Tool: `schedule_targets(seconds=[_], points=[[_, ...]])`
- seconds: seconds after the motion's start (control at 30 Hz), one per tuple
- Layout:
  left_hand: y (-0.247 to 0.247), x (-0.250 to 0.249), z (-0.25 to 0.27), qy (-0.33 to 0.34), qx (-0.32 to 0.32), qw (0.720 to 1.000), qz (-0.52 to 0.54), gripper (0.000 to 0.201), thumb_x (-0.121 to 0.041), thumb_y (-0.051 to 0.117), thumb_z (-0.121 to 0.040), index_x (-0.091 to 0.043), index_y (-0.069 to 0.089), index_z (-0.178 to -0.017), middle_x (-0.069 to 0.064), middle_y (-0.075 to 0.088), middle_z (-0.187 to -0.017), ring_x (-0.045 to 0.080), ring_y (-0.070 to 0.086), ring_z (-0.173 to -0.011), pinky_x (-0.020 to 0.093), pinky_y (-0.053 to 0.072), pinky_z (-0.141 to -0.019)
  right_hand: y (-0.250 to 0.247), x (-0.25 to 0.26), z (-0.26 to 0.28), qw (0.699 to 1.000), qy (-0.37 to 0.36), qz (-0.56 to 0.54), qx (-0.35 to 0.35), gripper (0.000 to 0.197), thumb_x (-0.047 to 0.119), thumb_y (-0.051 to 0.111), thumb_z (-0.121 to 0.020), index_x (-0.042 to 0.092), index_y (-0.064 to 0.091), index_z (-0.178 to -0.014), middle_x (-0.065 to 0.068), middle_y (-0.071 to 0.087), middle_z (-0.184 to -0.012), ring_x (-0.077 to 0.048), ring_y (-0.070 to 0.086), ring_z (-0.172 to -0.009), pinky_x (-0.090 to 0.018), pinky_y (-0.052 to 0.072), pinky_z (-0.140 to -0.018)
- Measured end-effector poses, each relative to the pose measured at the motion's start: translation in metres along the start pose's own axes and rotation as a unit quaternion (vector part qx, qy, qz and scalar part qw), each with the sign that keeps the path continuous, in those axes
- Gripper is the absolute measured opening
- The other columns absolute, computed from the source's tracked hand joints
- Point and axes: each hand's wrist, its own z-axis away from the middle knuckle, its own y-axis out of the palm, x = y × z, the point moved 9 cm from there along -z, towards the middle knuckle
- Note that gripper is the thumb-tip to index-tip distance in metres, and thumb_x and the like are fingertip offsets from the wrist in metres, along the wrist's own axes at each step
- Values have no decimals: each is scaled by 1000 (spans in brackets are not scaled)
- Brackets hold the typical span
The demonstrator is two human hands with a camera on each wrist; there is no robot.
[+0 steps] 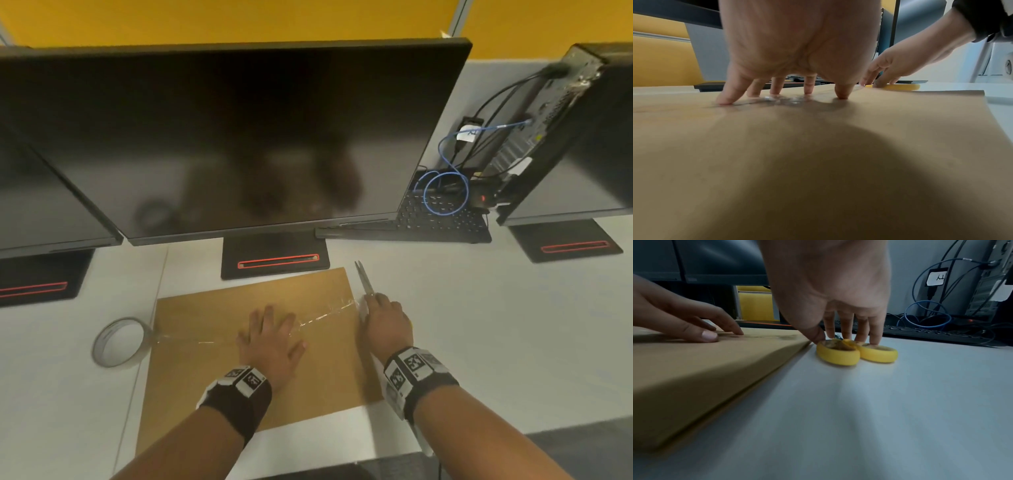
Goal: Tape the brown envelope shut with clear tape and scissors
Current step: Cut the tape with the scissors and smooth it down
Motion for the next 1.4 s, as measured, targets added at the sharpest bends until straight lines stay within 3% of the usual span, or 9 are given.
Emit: schedule_targets(seconds=[0.4, 0.6, 0.7, 0.77, 0.83, 0.93, 1.17, 1.33, 1.4], points=[[4, 2, -1, -2, 7, 1000, -7, 63, -62, 29, -93, -38, 13, -149, 5, -3, -161, 33, -4, -147, 58, 15, -113, -17, -1, -5, 988, 26, -142, -54, 39, 15, 51, -81, 15, 53, -121, -12, 56, -113, -32, 51, -98, -39, 46, -81], [-19, 11, -1, 6, -45, 996, 81, 61, -65, 20, -91, -35, 29, -145, -1, 23, -157, 25, 21, -143, 50, 16, -115, -29, 70, 9, 958, -143, -242, -52, 35, 16, 58, -79, 19, 57, -114, -3, 55, -110, -22, 51, -101, -29, 42, -84], [-49, 28, 2, 9, -99, 922, 373, 42, -53, 33, -97, -24, 57, -116, 2, 61, -120, 22, 55, -115, 38, 39, -102, -19, 116, 24, 942, -241, -232, -7, 40, 26, 47, -78, 19, 58, -116, -4, 55, -110, -21, 52, -102, -30, 43, -86], [-57, 53, 3, -26, -95, 847, 522, 24, -49, 46, -95, -31, 60, -88, 1, 68, -89, 23, 65, -93, 43, 48, -95, -9, 146, 34, 931, -285, -229, 18, 48, 32, 40, -75, 18, 58, -118, -6, 55, -109, -22, 51, -103, -29, 42, -88], [-58, 85, 3, -62, -109, 821, 558, 25, -48, 51, -91, -29, 60, -78, 2, 70, -74, 27, 69, -79, 51, 51, -89, -2, 172, 41, 924, -305, -227, 35, 50, 34, 40, -75, 20, 58, -120, -5, 55, -110, -21, 51, -105, -28, 40, -91], [-53, 129, 4, -82, -122, 829, 539, 21, -28, 50, -97, -19, 57, -79, 9, 72, -76, 29, 71, -76, 52, 52, -86, 1, 204, 49, 921, -342, -183, 29, 48, 33, 42, -77, 28, 56, -122, 1, 59, -112, -20, 52, -102, -31, 40, -88], [-62, 198, 28, -140, -171, 831, 511, 20, -24, 47, -99, -19, 54, -80, 12, 74, -84, 26, 70, -86, 38, 50, -88, 27, 253, 58, 924, -361, -93, 88, 58, 27, 50, -83, 29, 36, -139, 1, 49, -132, -23, 48, -113, -34, 44, -93], [-54, 222, 31, -128, -142, 819, 541, 14, -29, 52, -94, -23, 57, -82, 8, 73, -83, 27, 69, -82, 47, 51, -89, 41, 275, 55, 923, -326, -138, 155, 55, 13, 48, -89, 28, 34, -141, -3, 44, -131, -31, 58, -105, -35, 48, -86], [-66, 233, 38, -136, -190, 843, 484, 6, -27, 54, -91, -23, 57, -88, -1, 67, -86, 24, 63, -81, 40, 51, -85, 42, 279, 48, 924, -313, -153, 158, 55, 10, 49, -88, 25, 38, -140, -4, 42, -130, -29, 57, -105, -31, 45, -88]])
